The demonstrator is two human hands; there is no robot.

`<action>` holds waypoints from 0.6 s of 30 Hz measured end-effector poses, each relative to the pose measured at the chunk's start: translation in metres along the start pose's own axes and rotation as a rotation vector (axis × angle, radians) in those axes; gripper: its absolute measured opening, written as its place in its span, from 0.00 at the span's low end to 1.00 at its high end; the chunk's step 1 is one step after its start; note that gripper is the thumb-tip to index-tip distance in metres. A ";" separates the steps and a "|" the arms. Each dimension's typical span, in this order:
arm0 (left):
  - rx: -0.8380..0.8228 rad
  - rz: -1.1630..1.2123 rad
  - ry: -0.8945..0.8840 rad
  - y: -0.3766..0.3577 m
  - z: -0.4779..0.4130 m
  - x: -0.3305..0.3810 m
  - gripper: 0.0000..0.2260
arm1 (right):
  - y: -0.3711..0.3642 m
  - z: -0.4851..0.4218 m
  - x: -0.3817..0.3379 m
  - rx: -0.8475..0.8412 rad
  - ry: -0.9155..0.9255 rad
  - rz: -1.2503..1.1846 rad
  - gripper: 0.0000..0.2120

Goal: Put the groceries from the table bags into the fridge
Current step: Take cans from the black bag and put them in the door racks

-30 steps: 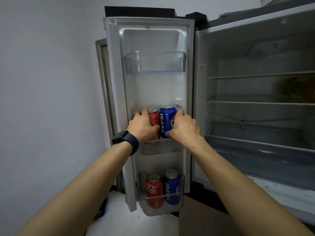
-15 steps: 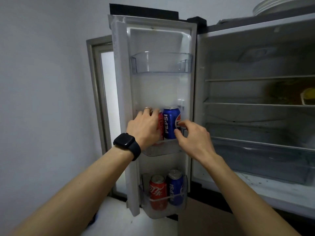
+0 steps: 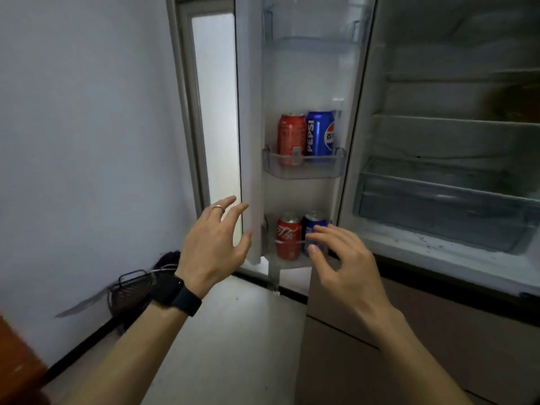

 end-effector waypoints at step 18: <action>-0.256 -0.260 0.835 0.196 0.445 -0.058 0.22 | -0.134 0.245 -0.259 -0.784 0.336 -0.193 0.18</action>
Point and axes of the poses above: each hand's wrist, its own z-axis away from the middle knuckle, its own y-axis out of the back of the hand, x = y × z, the point moved 1 cm from there along -z, towards the middle knuckle, and after that the axes turned 5 degrees about -y, right-handed, at the moved point
